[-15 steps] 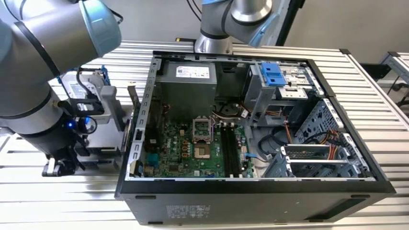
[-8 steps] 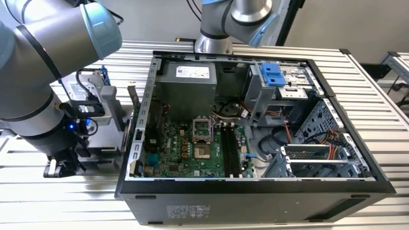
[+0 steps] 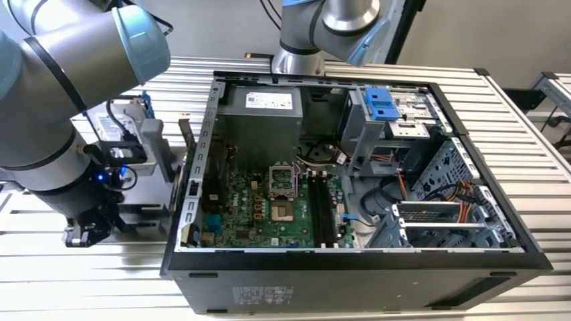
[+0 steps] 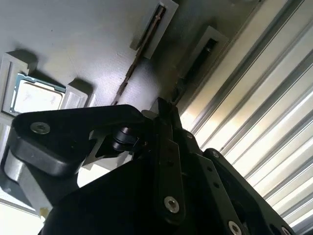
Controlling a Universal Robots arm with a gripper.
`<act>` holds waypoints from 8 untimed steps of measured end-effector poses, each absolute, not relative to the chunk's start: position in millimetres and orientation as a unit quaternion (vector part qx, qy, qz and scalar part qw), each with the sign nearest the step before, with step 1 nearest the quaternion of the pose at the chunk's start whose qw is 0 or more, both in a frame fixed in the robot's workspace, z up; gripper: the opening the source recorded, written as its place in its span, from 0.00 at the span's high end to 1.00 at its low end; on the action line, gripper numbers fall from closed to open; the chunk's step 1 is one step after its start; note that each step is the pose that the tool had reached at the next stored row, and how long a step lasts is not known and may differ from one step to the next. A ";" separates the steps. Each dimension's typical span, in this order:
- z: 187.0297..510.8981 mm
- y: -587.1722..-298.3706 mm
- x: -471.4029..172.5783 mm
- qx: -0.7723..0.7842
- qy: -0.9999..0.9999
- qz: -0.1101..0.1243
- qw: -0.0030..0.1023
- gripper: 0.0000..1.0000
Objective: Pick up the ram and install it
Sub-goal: 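Pick up the ram and move it above insertion slot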
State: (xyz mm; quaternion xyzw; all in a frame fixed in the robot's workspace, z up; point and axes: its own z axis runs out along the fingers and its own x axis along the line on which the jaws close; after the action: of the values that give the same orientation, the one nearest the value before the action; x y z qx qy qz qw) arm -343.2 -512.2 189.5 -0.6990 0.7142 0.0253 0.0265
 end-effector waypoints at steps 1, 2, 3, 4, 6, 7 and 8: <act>189.8 -512.2 -343.2 -0.699 0.714 0.025 0.027 1.00; 192.7 -512.2 -343.2 -0.699 0.714 0.025 0.027 1.00; 197.2 -512.2 -343.2 -0.699 0.714 0.025 0.027 1.00; 201.7 -512.2 -343.2 -0.699 0.714 0.025 0.027 1.00; 210.8 -512.1 -343.2 -0.699 0.714 0.025 0.027 1.00; 215.4 -512.2 -343.2 -0.699 0.714 0.025 0.027 1.00; 219.8 -512.2 -343.2 -0.699 0.714 0.025 0.027 1.00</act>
State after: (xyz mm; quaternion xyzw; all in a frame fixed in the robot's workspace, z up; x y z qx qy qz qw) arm -343.2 -512.2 219.8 -0.6989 0.7143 0.0252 0.0266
